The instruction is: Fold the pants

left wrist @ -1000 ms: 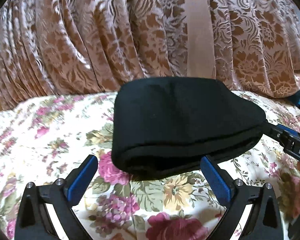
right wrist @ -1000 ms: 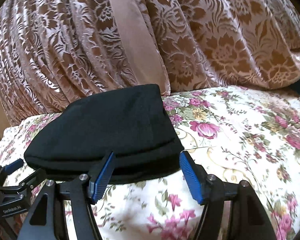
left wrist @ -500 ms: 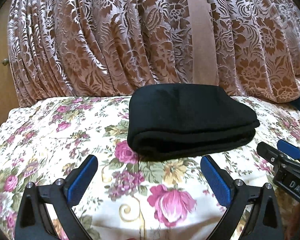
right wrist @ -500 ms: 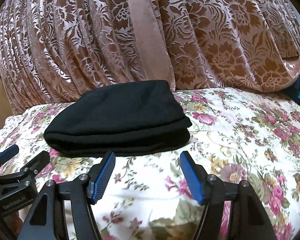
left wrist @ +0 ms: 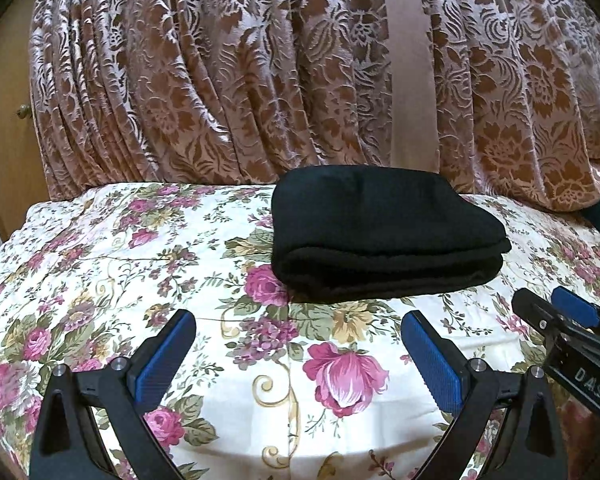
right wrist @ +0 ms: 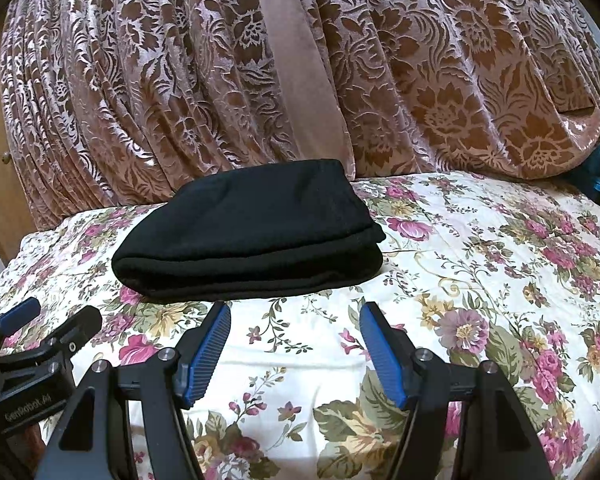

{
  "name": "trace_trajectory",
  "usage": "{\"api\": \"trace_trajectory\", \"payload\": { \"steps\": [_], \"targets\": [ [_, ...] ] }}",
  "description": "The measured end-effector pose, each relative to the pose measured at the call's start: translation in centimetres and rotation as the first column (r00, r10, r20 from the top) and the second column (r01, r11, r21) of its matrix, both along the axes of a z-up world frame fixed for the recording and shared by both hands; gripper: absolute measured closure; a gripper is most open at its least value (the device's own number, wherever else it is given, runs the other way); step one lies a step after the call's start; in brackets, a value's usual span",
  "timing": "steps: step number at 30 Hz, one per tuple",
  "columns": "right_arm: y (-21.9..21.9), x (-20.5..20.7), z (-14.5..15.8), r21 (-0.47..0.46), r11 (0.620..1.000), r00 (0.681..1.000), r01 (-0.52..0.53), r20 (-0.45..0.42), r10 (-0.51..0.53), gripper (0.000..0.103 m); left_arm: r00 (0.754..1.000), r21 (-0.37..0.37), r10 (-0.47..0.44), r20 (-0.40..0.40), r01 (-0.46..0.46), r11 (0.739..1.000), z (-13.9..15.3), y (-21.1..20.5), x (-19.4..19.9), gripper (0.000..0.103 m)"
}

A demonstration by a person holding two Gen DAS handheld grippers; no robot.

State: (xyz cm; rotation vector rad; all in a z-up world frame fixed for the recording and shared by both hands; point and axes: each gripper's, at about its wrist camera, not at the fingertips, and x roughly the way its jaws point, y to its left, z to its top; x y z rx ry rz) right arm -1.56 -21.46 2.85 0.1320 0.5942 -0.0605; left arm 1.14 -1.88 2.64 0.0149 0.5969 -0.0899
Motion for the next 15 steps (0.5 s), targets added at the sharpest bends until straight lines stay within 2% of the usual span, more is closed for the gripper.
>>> {"api": "trace_trajectory", "payload": {
  "steps": [5,15],
  "targets": [
    [0.3,-0.1,0.1,-0.009,1.000,1.000,-0.008,0.004,0.008,0.035,1.000,-0.029,0.008,-0.015,-0.008,1.000,0.1,0.6,0.2,0.000],
    [0.1,0.0,0.1,-0.008,1.000,1.000,-0.001,0.002,0.001,0.035,0.999,-0.037,0.026,-0.037,-0.027,0.999,-0.2,1.2,0.6,0.000]
  ]
}}
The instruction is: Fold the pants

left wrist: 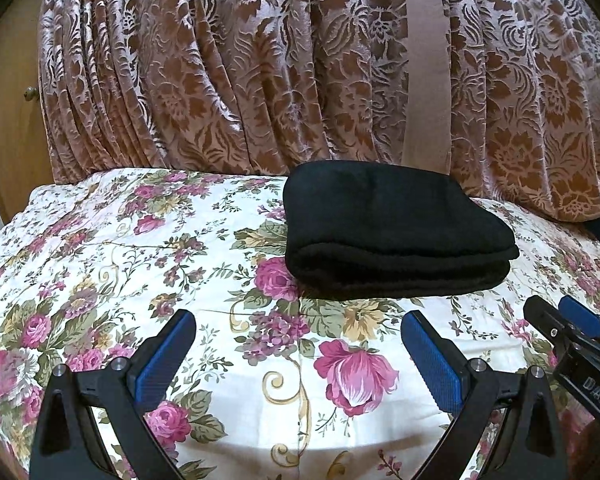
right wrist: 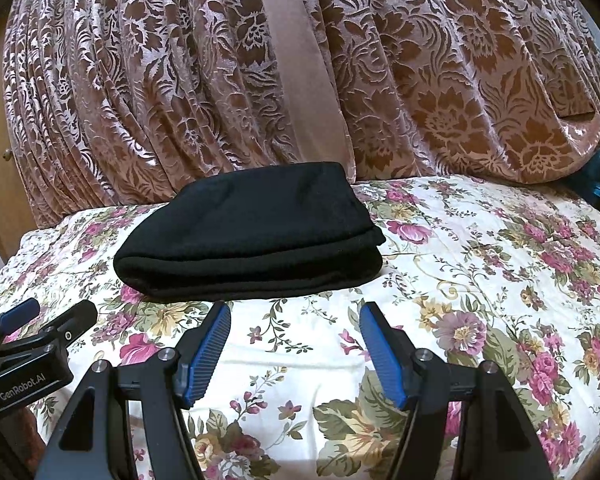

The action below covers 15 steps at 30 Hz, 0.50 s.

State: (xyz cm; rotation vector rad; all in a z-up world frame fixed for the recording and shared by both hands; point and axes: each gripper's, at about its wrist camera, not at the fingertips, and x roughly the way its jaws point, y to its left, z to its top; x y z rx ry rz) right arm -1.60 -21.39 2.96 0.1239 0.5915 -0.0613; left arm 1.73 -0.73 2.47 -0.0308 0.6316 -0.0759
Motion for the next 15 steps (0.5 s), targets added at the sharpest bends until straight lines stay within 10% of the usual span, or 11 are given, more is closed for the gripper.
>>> {"api": "trace_trajectory", "payload": {
  "steps": [15],
  "targets": [
    [0.05,-0.14,-0.10,0.005,1.000,1.000,-0.004,-0.004,0.004,0.035,1.000,-0.001,0.000,-0.004,0.000,1.000,0.04,0.18,0.04,0.001]
  ]
}}
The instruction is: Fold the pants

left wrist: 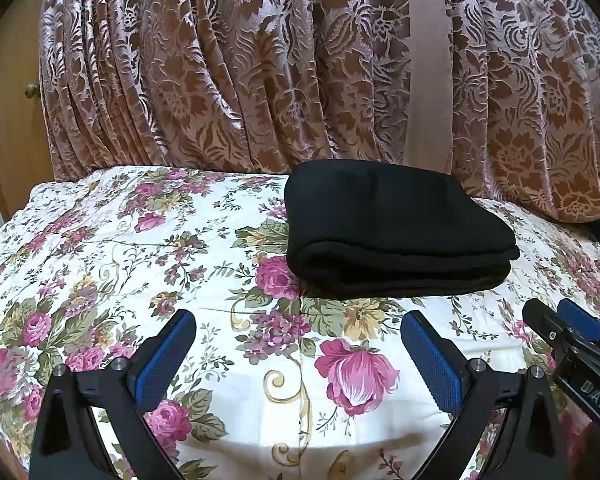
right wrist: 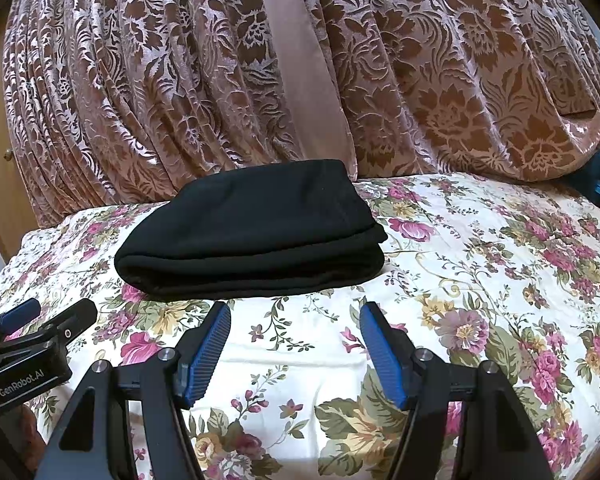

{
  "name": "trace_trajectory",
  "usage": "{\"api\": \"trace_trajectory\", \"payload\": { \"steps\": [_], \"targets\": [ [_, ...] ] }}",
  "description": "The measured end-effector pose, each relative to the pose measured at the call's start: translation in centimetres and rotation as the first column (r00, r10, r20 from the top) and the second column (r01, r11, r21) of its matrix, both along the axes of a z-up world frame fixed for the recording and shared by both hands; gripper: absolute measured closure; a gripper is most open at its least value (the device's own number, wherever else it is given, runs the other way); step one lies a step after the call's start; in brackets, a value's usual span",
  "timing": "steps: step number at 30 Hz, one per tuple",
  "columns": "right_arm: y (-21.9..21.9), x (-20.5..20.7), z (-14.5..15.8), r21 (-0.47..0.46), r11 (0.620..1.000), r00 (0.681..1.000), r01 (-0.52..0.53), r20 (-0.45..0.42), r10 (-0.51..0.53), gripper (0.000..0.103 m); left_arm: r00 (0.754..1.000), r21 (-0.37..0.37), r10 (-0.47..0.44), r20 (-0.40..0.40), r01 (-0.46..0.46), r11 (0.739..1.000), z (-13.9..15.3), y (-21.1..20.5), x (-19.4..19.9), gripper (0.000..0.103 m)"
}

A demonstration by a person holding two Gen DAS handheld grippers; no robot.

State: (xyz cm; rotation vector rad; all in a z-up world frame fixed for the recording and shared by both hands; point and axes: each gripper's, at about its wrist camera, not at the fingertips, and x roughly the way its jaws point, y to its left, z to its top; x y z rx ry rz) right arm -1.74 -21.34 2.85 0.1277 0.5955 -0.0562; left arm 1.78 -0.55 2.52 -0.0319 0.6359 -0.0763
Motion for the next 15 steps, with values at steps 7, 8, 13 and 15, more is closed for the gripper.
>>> {"api": "trace_trajectory", "payload": {
  "steps": [7,8,13,15],
  "targets": [
    [-0.04,0.10,-0.08,0.003,1.000,1.000,0.000,-0.005,0.000,0.035,1.000,0.009,-0.010,0.006,0.010,1.000,0.03,-0.30,-0.16,0.001],
    [-0.02,0.10,-0.10,0.002,1.000,1.000,0.000,-0.007,0.000,0.035,1.000,0.009,-0.012,0.005,0.012,1.000,0.02,-0.31,-0.14,0.001],
    [-0.01,0.20,-0.15,0.005,1.000,1.000,-0.004,-0.009,0.004,0.035,1.000,0.009,-0.014,-0.009,0.014,1.000,-0.22,-0.44,-0.08,0.001],
    [0.00,0.25,-0.19,0.007,1.000,1.000,-0.004,-0.012,0.004,0.035,1.000,0.002,-0.009,-0.012,0.009,1.000,-0.30,-0.34,-0.06,0.003]
  ]
}}
